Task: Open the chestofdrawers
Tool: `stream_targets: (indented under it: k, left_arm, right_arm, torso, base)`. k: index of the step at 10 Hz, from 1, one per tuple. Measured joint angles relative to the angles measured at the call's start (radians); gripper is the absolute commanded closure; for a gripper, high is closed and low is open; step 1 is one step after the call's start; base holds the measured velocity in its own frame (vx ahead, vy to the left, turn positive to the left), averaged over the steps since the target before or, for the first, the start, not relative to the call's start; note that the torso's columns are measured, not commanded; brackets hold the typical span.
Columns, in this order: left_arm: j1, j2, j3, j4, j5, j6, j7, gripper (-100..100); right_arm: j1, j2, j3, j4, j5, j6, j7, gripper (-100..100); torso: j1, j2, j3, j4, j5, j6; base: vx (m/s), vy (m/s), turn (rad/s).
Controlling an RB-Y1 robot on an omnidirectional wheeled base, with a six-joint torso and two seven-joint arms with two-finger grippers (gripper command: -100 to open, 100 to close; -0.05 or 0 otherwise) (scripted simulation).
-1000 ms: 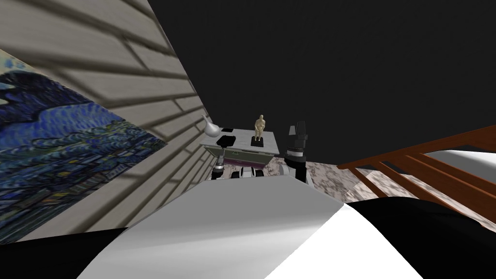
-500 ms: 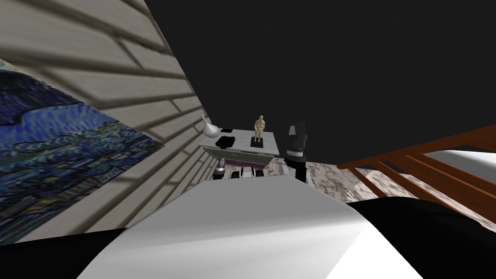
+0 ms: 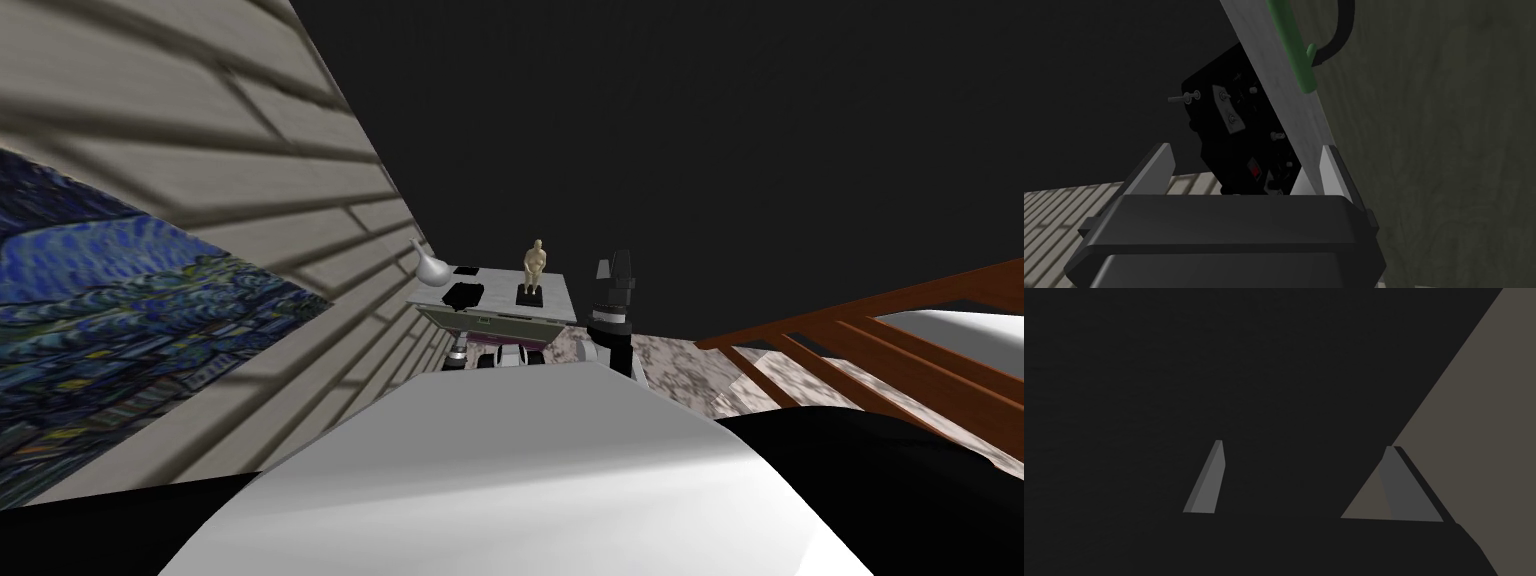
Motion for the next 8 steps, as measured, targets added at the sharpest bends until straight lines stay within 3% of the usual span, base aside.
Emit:
stream_targets:
  k: [8]
  left_arm:
    - [-0.023,-0.039,-0.021,0.183,-0.014,-0.073,-0.012,-100]
  right_arm:
    - [0.0,0.0,0.0,0.0,0.0,0.0,0.0,0]
  torso:
    - [0.0,0.0,0.0,0.0,0.0,0.0]
  base:
    - [0.007,0.003,-0.012]
